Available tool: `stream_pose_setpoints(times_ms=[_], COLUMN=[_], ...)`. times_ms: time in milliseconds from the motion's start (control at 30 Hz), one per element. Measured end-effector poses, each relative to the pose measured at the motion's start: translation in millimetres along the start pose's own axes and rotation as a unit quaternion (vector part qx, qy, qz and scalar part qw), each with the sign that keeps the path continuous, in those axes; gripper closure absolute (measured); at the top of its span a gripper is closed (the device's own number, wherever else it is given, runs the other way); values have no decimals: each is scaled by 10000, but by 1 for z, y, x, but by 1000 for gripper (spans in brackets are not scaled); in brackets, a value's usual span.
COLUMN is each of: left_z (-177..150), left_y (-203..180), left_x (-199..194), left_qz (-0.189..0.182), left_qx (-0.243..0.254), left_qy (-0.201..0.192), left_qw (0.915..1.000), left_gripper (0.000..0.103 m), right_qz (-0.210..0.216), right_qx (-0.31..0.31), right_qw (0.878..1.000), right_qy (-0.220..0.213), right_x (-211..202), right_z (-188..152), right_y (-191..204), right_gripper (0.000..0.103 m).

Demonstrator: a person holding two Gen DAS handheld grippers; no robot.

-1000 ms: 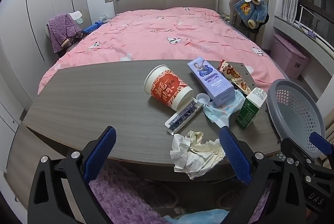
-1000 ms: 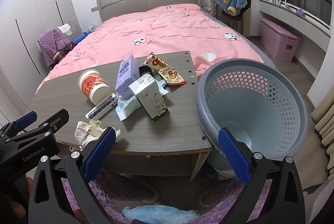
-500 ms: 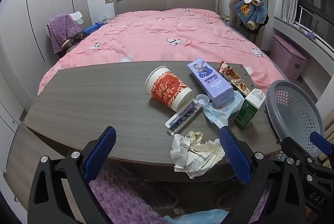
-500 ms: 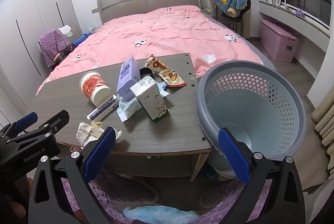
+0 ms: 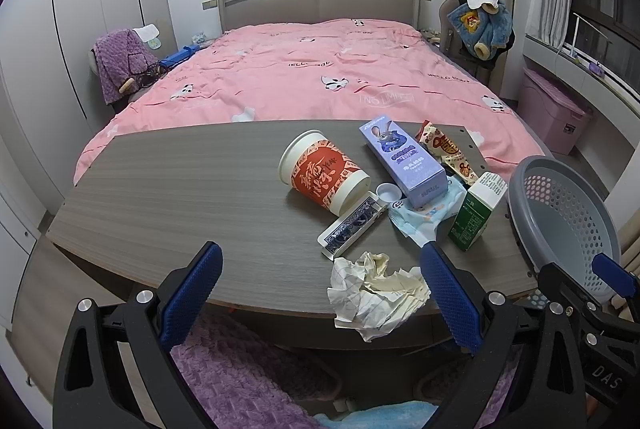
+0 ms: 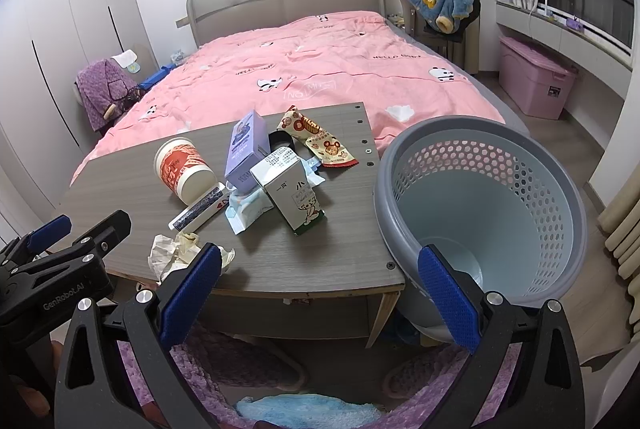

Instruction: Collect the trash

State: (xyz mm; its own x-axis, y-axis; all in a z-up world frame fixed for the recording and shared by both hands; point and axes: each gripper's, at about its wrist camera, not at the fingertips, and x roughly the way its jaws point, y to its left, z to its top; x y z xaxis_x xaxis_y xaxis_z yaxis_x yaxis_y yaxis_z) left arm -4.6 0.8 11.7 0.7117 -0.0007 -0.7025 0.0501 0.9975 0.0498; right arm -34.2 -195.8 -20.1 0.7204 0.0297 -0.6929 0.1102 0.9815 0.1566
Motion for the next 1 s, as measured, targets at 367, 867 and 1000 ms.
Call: stream_pose_setpoints(times_ms=[367, 867, 1000], left_z=[2, 2, 1], left_y=[0, 1, 1], left_x=[-5, -8, -7], left_qz=[-1, -5, -2], left_qx=[-3, -3, -4], left_qy=[-15, -34, -38], left_qw=[10000, 10000, 10000], left_gripper=[8, 8, 8], right_qz=[1, 10, 9], right_qx=[-1, 4, 4], right_qw=[10000, 10000, 10000], right_qy=[-26, -37, -43], right_x=[-5, -8, -9], right_z=[4, 7, 7], right_y=[1, 1, 1], right_gripper=[6, 6, 6])
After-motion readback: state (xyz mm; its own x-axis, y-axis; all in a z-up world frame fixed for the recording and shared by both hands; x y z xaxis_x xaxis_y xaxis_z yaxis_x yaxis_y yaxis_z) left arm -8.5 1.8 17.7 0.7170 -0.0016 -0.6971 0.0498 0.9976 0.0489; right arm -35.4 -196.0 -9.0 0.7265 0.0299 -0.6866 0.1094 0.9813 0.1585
